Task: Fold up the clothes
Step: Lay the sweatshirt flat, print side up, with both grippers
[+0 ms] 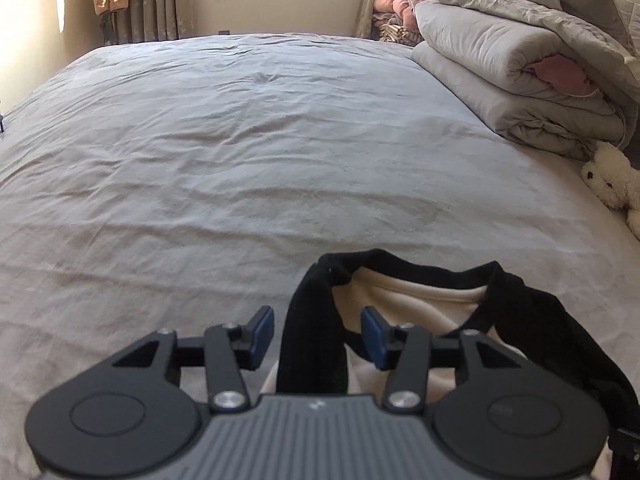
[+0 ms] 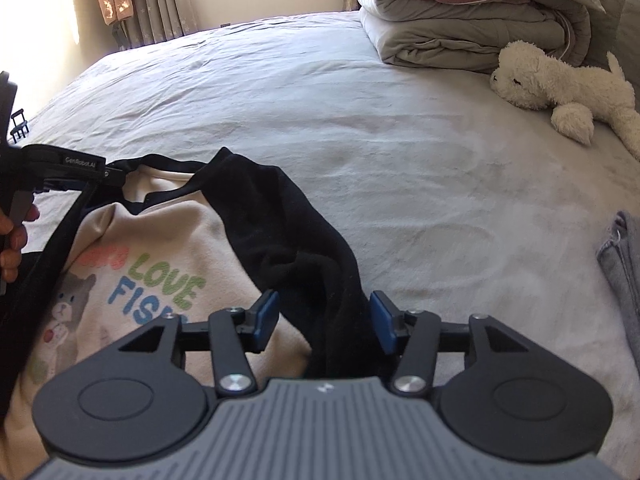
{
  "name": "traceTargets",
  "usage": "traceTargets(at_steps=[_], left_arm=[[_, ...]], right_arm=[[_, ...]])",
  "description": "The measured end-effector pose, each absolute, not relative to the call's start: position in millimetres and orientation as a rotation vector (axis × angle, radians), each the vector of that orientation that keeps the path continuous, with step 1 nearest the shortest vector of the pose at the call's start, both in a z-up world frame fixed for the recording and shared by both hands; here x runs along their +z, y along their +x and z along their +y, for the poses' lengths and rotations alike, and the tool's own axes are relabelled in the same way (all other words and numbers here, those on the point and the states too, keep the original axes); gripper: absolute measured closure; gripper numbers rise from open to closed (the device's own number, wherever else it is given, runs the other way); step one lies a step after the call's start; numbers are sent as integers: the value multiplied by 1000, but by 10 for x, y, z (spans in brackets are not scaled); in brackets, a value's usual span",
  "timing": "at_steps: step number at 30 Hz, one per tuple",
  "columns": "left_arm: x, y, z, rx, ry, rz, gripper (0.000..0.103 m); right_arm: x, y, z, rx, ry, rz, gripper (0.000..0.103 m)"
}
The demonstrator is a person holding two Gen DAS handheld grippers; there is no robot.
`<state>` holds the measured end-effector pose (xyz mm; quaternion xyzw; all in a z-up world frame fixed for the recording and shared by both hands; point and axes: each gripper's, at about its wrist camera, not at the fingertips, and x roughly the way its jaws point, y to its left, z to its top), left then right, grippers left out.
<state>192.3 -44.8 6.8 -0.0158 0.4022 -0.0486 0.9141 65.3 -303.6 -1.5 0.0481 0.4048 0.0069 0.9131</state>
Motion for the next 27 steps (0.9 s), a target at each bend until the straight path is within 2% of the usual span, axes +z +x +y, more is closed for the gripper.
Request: traceTargets(at_steps=[3, 14, 18, 27], left_arm=[[150, 1661, -433, -95, -30, 834, 46], [229, 575, -279, -122, 52, 862, 44], [222, 197, -176, -123, 76, 858, 38], [69, -406, 95, -134, 127, 914, 37]], right_arm=[[1, 586, -3012, 25, 114, 847, 44], [27, 162, -2955, 51, 254, 890, 41], [56, -39, -2919, 29, 244, 920, 41], [113, -480, -2840, -14, 201, 951, 41]])
